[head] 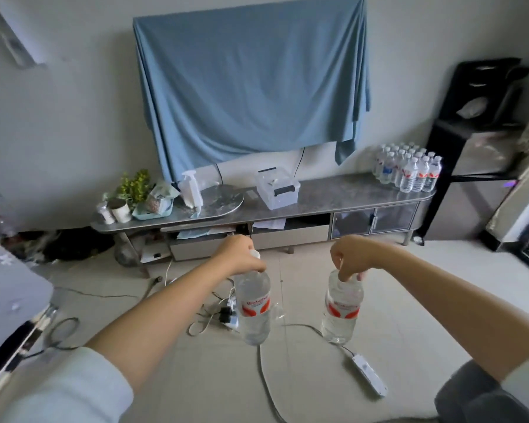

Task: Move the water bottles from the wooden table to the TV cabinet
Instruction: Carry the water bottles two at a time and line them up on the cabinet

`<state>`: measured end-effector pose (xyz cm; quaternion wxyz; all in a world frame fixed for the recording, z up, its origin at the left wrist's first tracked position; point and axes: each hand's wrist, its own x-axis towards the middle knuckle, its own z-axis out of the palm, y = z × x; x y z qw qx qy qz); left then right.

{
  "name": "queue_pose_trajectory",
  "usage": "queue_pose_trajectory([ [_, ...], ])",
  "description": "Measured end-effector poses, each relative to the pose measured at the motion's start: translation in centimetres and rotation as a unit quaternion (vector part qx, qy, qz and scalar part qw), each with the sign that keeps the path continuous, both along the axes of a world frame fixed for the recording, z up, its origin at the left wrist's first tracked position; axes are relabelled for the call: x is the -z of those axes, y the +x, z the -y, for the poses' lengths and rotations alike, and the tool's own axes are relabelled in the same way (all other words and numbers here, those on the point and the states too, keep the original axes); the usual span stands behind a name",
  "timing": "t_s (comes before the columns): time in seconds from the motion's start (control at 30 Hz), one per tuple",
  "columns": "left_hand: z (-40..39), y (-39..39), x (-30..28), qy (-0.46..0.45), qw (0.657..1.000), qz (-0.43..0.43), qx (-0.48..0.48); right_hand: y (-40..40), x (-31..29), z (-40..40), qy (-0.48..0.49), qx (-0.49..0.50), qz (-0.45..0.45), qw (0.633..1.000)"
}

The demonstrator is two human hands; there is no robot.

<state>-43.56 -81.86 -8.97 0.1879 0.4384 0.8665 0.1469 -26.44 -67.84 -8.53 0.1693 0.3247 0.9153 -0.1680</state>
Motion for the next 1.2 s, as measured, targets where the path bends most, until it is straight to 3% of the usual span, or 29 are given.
queue_pose_trajectory([
  [0.27, -16.5, -8.3, 0.3, -0.009, 0.996, -0.023, 0.091, -5.1, -0.9, -13.5, 0.032, 0.043, 0.030, 0.998],
  [0.4, -25.1, -10.6, 0.7, 0.001, 0.996, 0.000, 0.088, -6.7, -1.6, -20.6, 0.038, 0.065, 0.045, 0.996],
  [0.6, -37.4, -12.0, 1.4, -0.015, 0.995, 0.034, 0.097, -7.6, -0.6, -32.1, 0.028, 0.098, 0.056, 0.993],
  [0.77, -48.0, -11.5, 0.5, -0.060, 0.985, -0.009, 0.164, -6.5, -1.4, -42.4, 0.025, 0.105, 0.064, 0.992],
  [0.97, -59.8, -10.5, -0.3, -0.056, 0.981, 0.010, 0.183, -5.6, -1.0, -53.4, 0.054, 0.124, 0.006, 0.991],
  [1.2, -74.0, -10.1, 0.7, -0.047, 0.978, 0.034, 0.199, -5.2, 2.2, -66.4, 0.061, 0.220, -0.049, 0.972],
])
